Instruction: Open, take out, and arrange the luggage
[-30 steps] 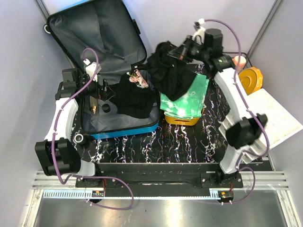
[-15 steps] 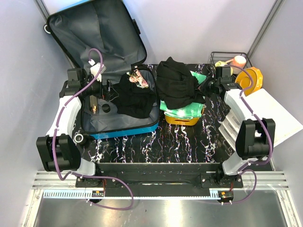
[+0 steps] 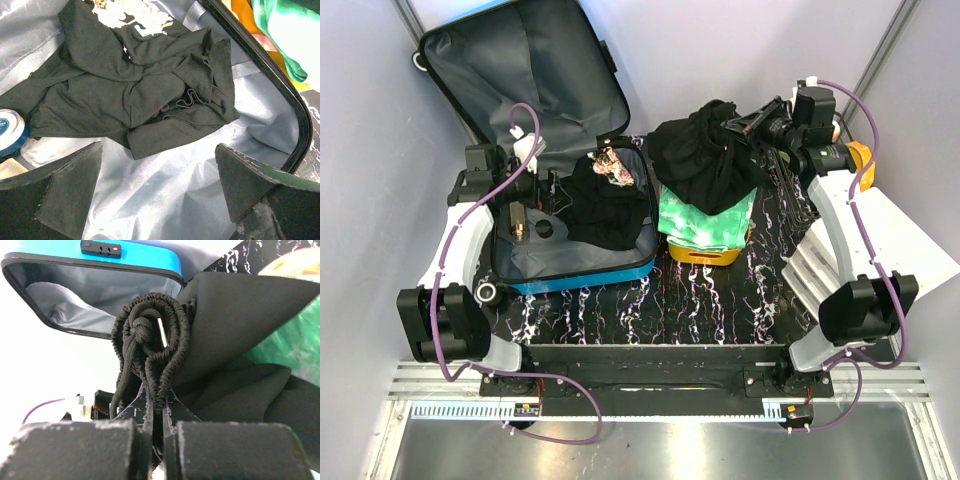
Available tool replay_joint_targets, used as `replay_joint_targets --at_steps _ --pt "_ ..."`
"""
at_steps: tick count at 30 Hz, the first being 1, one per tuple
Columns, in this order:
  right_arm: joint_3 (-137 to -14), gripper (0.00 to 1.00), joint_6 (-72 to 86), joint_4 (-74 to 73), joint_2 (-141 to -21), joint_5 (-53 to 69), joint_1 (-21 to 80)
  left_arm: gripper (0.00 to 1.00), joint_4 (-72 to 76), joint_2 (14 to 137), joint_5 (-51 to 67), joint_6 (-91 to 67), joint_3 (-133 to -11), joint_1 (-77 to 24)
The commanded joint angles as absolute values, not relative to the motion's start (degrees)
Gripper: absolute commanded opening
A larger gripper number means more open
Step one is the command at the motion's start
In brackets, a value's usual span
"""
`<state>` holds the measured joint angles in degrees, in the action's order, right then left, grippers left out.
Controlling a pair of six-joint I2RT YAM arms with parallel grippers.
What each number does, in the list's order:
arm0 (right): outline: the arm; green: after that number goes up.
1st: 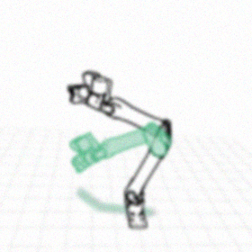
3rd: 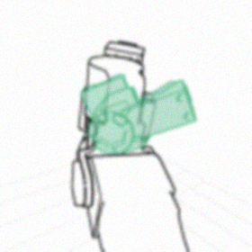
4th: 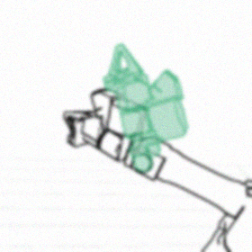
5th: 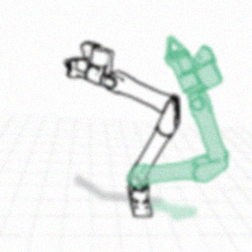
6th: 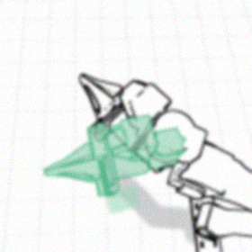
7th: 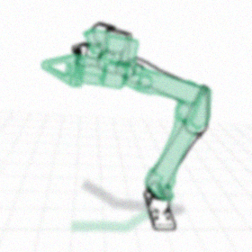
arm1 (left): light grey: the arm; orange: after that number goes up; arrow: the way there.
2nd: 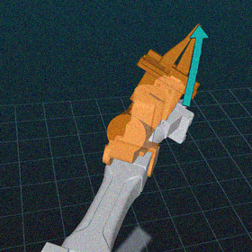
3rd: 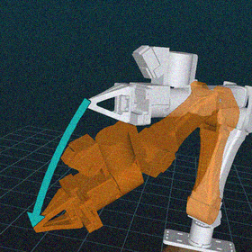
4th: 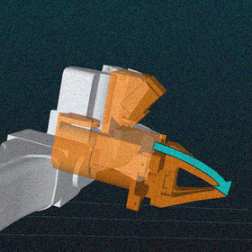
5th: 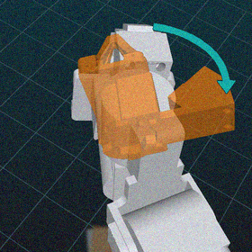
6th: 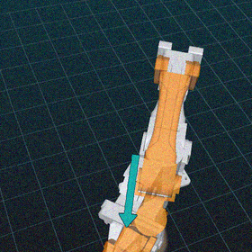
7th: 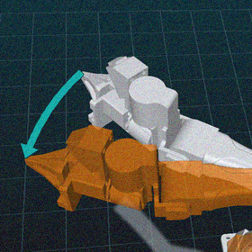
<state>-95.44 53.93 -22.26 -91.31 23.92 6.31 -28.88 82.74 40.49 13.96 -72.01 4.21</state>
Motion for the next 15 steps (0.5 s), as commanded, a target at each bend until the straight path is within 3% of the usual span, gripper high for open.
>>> replay_joint_targets --at_steps 1,6,10,12,13,15 --pt "-93.3 0.00 58.5 -29.5 -87.9 18.1 6.2 0.99 -27.9 83.5 39.8 14.1 -73.9 3.4" --pt "-79.5 0.00 59.5 -29.0 -89.8 13.4 4.4 0.99 -27.9 85.3 38.8 14.3 -74.3 1.8" --pt "-74.7 0.00 51.1 -26.3 -93.0 13.3 2.1 0.98 -29.6 88.8 35.5 17.7 -74.5 -1.7" --pt "-75.8 0.12 48.7 -25.9 -94.5 13.9 1.9 0.95 -30.9 90.5 34.8 20.8 -74.9 -2.8" --pt "-77.2 0.31 47.5 -25.4 -94.5 14.8 1.8 0.93 -30.9 91.9 33.6 22.7 -74.9 -4.2" --pt "-79.4 0.51 45.9 -24.3 -94.6 15.7 1.8 0.88 -30.5 93.6 32.4 24.7 -75.0 -6.5"
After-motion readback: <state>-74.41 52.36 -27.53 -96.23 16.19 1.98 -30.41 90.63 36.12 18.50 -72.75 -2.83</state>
